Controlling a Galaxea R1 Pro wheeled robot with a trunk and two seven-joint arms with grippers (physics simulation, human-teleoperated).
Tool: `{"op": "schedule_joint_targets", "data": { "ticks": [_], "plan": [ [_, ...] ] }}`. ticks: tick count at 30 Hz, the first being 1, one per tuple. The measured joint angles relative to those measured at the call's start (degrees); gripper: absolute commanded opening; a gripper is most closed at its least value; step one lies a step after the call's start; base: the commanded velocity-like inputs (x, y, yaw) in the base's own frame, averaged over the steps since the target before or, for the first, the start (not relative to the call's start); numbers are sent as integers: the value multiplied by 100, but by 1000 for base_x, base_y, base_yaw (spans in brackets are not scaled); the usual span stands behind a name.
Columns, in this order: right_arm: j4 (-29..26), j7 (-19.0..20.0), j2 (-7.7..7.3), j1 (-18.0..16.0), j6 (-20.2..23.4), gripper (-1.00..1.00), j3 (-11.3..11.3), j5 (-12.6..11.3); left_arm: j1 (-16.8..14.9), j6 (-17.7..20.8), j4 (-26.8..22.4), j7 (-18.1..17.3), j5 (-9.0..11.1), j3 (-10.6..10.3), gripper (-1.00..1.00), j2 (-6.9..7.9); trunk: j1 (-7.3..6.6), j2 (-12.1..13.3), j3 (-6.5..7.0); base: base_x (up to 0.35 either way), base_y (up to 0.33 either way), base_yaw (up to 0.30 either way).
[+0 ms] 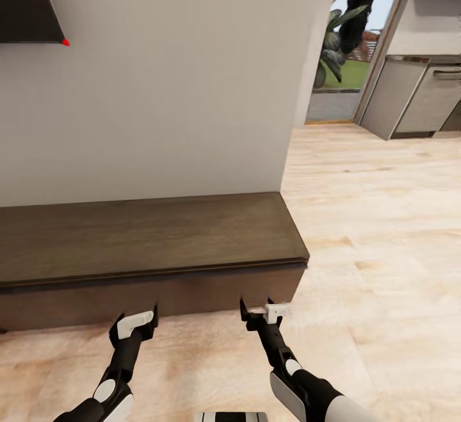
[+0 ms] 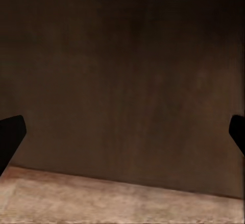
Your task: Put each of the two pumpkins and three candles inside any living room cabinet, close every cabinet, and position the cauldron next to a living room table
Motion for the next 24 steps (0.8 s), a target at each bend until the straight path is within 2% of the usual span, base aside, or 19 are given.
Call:
{"op": "schedule_joint_targets", "data": {
  "ticks": [16,22,24],
  "plan": [
    [-41,-9,-17,0,21,100,-7,2,0,39,-130,-10,3,-2,100,-8,0,0,0,-325,0,0],
    [-175,-8,-17,0,467,100,-8,11,3,152,-541,43,37,-22,100,39,0,0,0,-328,0,0],
    [-284,-9,-29,0,641,100,-12,14,6,359,-717,55,53,-30,100,93,0,0,0,-333,0,0]
  ]
}}
